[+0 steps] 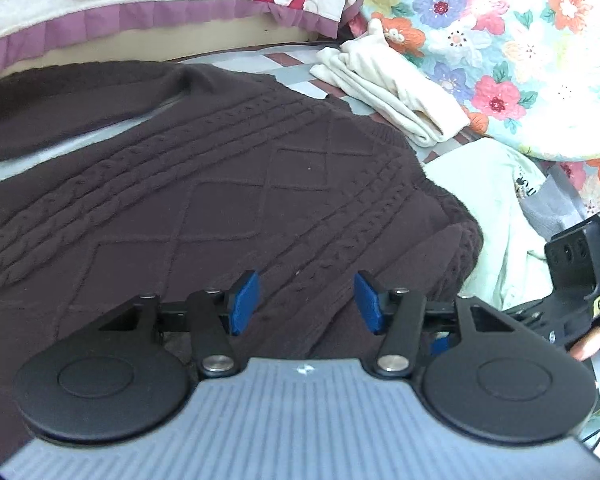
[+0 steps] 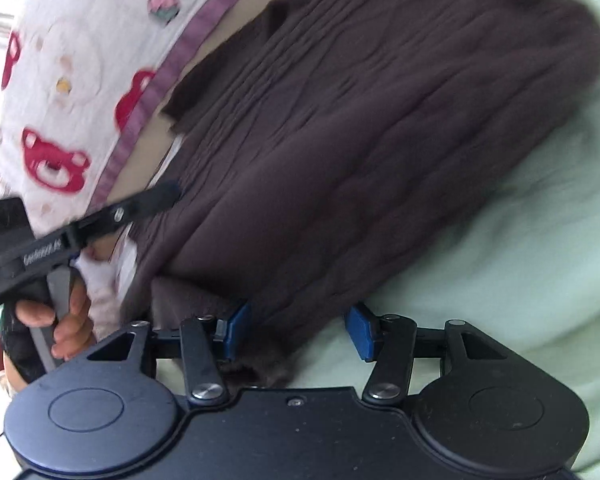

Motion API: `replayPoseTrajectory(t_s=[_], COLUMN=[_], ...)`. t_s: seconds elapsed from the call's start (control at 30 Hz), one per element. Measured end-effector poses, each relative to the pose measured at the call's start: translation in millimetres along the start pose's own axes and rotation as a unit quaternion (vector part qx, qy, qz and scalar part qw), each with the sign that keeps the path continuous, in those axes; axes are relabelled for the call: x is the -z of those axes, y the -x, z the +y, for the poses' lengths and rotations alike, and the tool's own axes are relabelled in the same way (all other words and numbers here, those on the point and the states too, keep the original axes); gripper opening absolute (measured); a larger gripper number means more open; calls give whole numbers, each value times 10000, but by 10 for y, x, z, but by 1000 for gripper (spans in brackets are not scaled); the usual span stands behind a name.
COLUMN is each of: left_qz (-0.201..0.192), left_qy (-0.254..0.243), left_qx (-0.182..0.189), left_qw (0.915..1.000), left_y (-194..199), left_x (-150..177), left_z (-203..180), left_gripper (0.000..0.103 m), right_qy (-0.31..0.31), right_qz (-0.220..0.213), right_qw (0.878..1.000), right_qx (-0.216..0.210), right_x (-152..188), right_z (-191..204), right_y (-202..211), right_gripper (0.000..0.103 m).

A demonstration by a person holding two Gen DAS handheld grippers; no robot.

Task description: Fold clothes

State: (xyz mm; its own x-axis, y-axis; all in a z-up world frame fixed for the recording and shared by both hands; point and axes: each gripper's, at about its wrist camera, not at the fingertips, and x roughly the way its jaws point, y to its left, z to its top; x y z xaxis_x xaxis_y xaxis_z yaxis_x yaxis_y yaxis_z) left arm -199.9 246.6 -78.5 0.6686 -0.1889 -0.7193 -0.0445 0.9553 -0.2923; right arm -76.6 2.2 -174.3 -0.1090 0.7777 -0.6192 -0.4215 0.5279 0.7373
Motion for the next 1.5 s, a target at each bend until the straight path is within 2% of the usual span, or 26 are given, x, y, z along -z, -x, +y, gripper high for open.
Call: replayPoseTrajectory(t_s=[0.03, 0.07, 0.1, 0.13, 0.27, 0.43, 0.57, 0.7, 0.73, 0.8, 0.87, 0.93, 0.97, 1.03, 1.13, 1.2, 1.27, 1.3, 1.37, 1.4, 1.43, 1.47, 1.5], left_qz=[-5, -13, -32, -54, -163, -472, -709, -685, -628, -555, -530, -622, -679, -784, -790, -635, -345, -209, 64, 139, 195, 215, 187], left_qy=[22, 53, 112, 178, 433, 588, 638, 831, 945, 1104, 1223, 1289, 1328, 1420, 1523, 1530, 1534, 1565, 1628, 1718, 1826, 1911, 1975], left_qx=[-63, -126, -168, -204, -240, 191, 560, 397, 320, 138, 6, -10, 25, 131, 310, 354, 178, 93, -76, -57, -10, 99, 225], left_qw=[10000, 9999, 9998, 9996, 9986, 9970, 9939, 9934, 9930, 9922, 9911, 9897, 9888, 9867, 9847, 9856, 9874, 9874, 9866, 9850, 9830, 9813, 9799], left_y=[-6, -13, -17, -20, 22, 109, 146, 117, 101, 85, 82, 111, 123, 136, 92, 11, -141, -224, -389, -472, -555, -617, -640], left_x=[-4, -10, -18, -26, -39, -57, -77, -93, -91, -76, -64, -64, -67, -80, -103, -115, -105, -90, -58, -41, -23, -18, -34], left_z=[18, 37, 65, 94, 216, 252, 218, 264, 304, 376, 445, 509, 537, 590, 648, 654, 640, 638, 635, 651, 672, 691, 712], left_gripper=[48, 48, 48, 48, 48, 48, 49, 50, 50, 50, 50, 51, 51, 53, 61, 69, 77, 77, 77, 77, 71, 46, 26], right_qy=[65, 131, 262, 440, 843, 952, 1249, 1317, 1284, 1369, 1642, 1816, 1842, 1814, 1730, 1664, 1535, 1470, 1357, 1361, 1384, 1419, 1465], right_qz=[45, 90, 90, 58, -326, -778, -1127, -1876, -2057, -2268, -2319, -2259, -2235, -2177, -1956, -1850, -1799, -1773, -1746, -1789, -1852, -1910, -1964], right_qw=[9999, 9997, 9994, 9988, 9955, 9921, 9829, 9627, 9585, 9568, 9569, 9571, 9569, 9587, 9651, 9682, 9709, 9721, 9735, 9721, 9699, 9673, 9643], right_qx=[-83, -166, -194, -183, -274, -257, -749, -1440, -1502, -1196, -605, 22, 208, 249, 201, 268, 383, 441, 579, 666, 767, 882, 1007], right_x=[16, 33, 52, 73, 59, -42, -183, -421, -516, -739, -985, -1250, -1383, -1609, -1822, -1900, -1886, -1880, -1824, -1766, -1694, -1619, -1542], right_z=[28, 56, 96, 145, 277, 357, 580, 673, 645, 642, 689, 721, 725, 745, 708, 700, 666, 650, 609, 589, 565, 531, 489], right_y=[-36, -72, -84, -77, 85, 353, 599, 867, 891, 844, 721, 545, 461, 323, 196, 94, 21, -15, 7, 72, 155, 254, 365], right_gripper=[56, 36, 21, 12, 10, 9, 9, 9, 9, 9, 9, 9, 9, 10, 10, 11, 15, 17, 40, 44, 45, 45, 46])
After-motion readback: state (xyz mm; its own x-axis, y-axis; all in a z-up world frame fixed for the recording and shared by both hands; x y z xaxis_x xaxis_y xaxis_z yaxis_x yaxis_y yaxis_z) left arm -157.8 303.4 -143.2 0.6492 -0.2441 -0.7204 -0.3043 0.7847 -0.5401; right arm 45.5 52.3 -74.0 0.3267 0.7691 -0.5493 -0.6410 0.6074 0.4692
